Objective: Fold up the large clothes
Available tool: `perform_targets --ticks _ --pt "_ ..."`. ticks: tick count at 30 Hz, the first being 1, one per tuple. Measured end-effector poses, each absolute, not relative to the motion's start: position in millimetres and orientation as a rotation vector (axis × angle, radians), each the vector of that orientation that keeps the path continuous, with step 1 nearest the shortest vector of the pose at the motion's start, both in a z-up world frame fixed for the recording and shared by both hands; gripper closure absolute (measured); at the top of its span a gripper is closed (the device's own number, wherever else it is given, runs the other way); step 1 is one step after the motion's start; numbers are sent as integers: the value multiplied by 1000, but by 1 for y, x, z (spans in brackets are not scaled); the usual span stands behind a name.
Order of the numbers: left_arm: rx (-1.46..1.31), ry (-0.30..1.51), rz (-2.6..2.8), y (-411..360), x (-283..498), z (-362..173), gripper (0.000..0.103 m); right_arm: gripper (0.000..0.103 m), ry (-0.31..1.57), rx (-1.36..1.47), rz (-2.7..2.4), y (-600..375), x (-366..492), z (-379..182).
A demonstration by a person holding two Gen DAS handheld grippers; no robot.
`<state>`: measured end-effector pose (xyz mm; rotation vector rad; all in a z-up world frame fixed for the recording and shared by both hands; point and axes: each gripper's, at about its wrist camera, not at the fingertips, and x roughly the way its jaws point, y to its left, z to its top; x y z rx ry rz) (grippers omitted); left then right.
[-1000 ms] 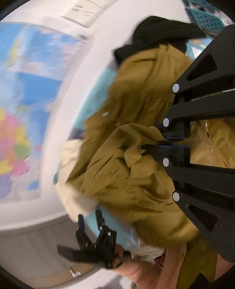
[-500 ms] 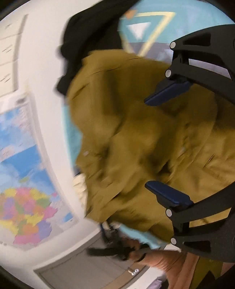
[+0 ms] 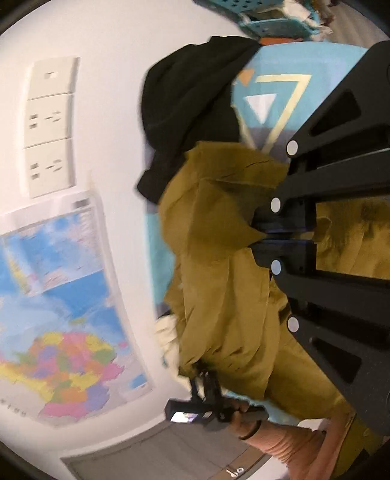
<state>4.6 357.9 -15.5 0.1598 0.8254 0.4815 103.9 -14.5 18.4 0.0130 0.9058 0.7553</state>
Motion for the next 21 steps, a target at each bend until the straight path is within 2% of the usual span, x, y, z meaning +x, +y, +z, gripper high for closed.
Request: perform_targets --ticks 3,4,5,7,9,15,21 --pt "195 846 480 352 12 -23 31 96 1015 -29 694 -6 113 -19" --pt "198 848 478 351 13 -24 31 89 1036 -27 672 -6 116 -28" --pt "191 852 470 352 13 -22 28 87 1048 -14 657 -4 118 -34" --pt "147 861 445 357 9 -17 22 75 1042 46 638 -12 117 -37" --pt "109 842 423 359 -1 -10 21 68 995 64 618 -20 110 -27" --pt "93 719 260 335 -45 14 21 68 818 -4 703 -8 74 19" --pt "102 774 56 302 -36 -3 18 67 855 -128 788 46 81 0"
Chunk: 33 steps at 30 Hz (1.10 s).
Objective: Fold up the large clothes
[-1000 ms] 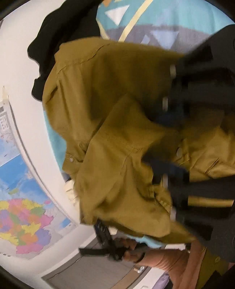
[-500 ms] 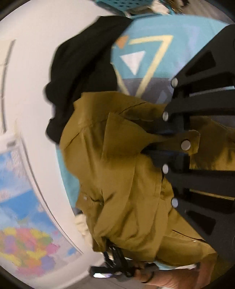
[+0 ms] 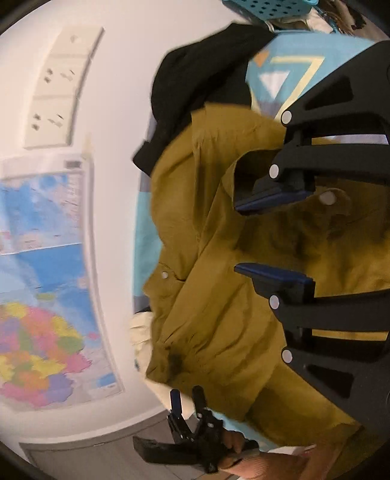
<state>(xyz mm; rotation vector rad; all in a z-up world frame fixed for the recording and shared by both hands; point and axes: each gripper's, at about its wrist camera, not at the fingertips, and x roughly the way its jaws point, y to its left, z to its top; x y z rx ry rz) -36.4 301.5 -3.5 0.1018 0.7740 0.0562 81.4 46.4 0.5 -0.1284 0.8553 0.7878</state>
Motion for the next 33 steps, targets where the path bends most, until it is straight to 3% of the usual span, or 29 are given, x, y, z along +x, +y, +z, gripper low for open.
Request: perform_targets --ticks 3,6,10,16,25,33 --pt "125 869 106 296 -12 -31 17 69 902 -190 698 57 104 -25" --pt "123 887 119 298 -3 -40 15 67 961 -74 626 36 123 -35" --pt "132 886 121 296 0 -42 13 60 874 15 583 0 111 -7" --pt "174 879 144 289 1 -46 11 60 768 -59 732 11 69 27" --pt "159 833 158 283 -15 -40 11 64 1025 -129 747 57 97 -54" --pt "174 796 100 276 -64 -34 11 57 924 -140 841 52 53 -17"
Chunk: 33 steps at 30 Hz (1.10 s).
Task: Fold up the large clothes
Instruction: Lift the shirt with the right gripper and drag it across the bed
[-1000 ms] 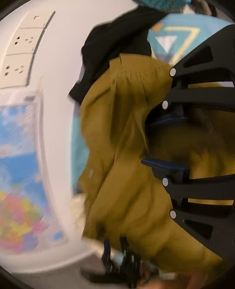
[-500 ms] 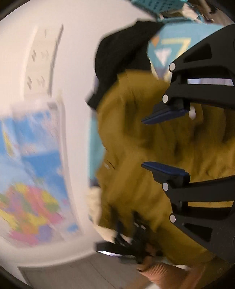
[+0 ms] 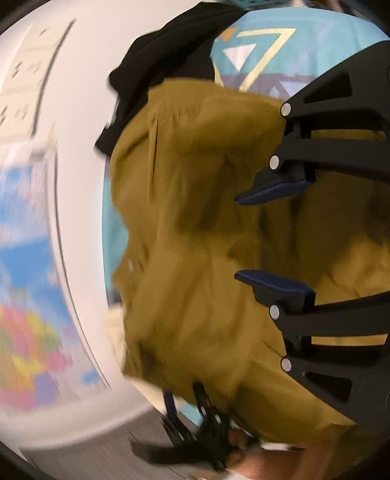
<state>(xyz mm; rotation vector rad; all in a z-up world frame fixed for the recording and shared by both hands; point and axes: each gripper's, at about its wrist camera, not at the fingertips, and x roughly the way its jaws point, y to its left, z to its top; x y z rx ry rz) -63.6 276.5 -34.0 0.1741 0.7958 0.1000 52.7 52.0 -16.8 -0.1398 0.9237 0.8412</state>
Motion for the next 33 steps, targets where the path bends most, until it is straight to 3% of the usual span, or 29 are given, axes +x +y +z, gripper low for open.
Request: perform_targets --ticks 3,7,15,20,24,28,33 --pt "206 839 125 270 -64 -50 11 52 957 -212 860 60 39 -29" --pt "155 824 144 271 -75 -47 11 56 1018 -194 779 56 48 -46" --pt "103 762 165 285 -143 -27 11 48 959 -180 915 37 -6 -8" --pt "22 801 171 298 -174 -42 11 43 1047 -318 872 43 -33 -37" --pt "-39 812 174 305 -194 -49 11 41 1010 -150 859 11 -32 -19" --pt "-65 803 169 308 -216 -49 10 30 957 -21 815 -41 -44 4" --pt "-129 851 154 316 -229 -61 9 26 1010 72 750 -100 -64 -14"
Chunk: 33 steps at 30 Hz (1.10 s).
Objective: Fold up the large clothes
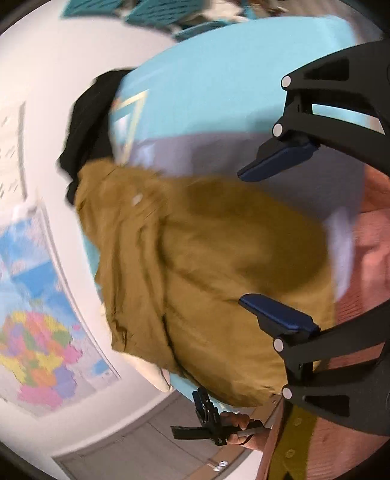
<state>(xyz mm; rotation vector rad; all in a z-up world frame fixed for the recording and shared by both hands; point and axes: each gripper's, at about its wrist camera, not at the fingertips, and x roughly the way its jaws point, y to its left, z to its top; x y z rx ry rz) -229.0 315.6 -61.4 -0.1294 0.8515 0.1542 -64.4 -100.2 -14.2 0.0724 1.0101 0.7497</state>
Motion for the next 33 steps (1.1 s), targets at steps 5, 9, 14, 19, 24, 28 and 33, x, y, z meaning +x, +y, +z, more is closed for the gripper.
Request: perform_targets --ticks 5,9,14,19,24,28,33 --pt "-117 858 140 309 -232 -62 9 26 1020 74 775 -107 -93 -32" --pt "-63 804 84 290 -227 -43 9 43 950 107 772 -101 -92 -38" --pt "13 760 -1 257 -215 -23 9 88 936 263 929 -105 -100 -10" --pt "58 703 -204 207 -199 -8 9 94 804 338 927 -132 -107 42" --pt "176 703 -446 122 -180 -11 9 74 886 234 743 -136 -99 14" --pt "293 729 -606 58 -173 -21 9 72 936 268 713 -143 -109 -17" --pt "432 797 -697 -16 -152 -46 9 67 914 327 696 -150 -120 -29"
